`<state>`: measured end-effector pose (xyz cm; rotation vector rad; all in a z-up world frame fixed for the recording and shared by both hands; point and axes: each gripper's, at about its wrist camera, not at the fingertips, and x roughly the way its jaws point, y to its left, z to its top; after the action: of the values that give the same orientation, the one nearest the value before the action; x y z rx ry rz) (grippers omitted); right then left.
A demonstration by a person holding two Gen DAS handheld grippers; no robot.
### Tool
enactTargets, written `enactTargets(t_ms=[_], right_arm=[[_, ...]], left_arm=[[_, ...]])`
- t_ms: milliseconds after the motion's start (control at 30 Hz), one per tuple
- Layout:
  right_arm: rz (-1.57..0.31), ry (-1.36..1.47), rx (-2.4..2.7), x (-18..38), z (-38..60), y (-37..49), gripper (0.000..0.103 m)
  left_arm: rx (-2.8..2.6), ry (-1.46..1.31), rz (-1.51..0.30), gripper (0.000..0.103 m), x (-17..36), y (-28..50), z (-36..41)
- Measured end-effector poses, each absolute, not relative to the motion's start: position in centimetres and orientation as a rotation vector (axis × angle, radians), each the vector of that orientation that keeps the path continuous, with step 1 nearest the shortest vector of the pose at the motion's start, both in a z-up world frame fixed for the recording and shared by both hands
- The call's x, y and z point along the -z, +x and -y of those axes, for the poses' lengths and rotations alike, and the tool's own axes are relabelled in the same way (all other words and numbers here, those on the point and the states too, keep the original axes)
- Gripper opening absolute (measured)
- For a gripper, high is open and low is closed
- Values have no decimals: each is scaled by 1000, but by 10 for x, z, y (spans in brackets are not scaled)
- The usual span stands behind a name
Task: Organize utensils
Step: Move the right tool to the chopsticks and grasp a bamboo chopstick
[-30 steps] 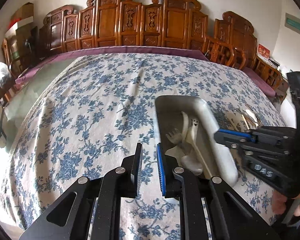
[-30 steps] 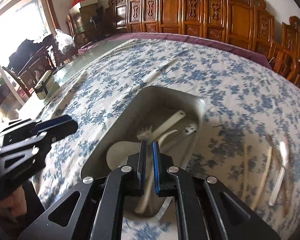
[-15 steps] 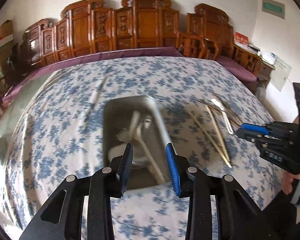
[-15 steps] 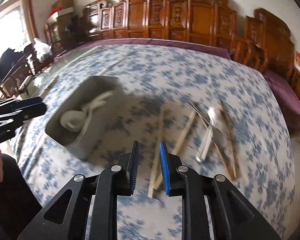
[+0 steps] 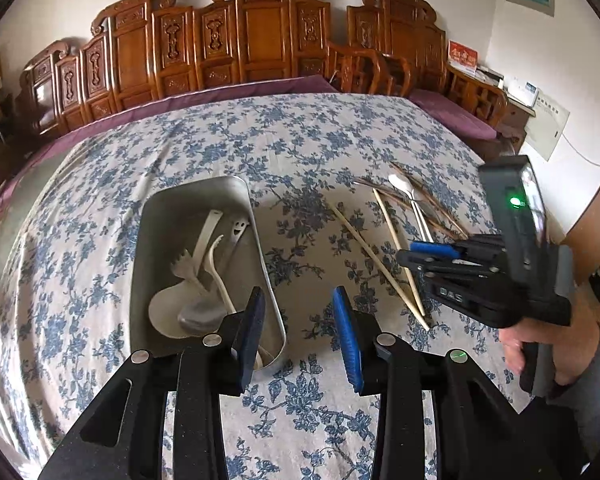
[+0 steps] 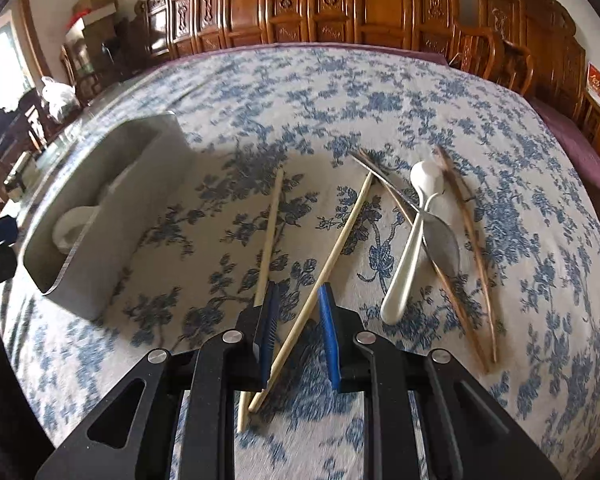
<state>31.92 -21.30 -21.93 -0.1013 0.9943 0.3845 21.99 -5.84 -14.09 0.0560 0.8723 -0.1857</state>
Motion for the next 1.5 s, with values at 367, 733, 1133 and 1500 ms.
enactTargets(t_ms=[367,733,1133,1500], right_arm=[[-1068,-128,-380,228,221,315,9],[-1085,-136,-376,227,235,290,8],[-1073,-204,-382,227,228,297,7],[-1039,-90,-379,215,257,296,6]], left_arm=[[218,67,-878,33,144,221,74],[247,81,-925,33,164,227,96],[252,103,-966,33,178,240,114],[265,90,-1011,33,193,270,143]])
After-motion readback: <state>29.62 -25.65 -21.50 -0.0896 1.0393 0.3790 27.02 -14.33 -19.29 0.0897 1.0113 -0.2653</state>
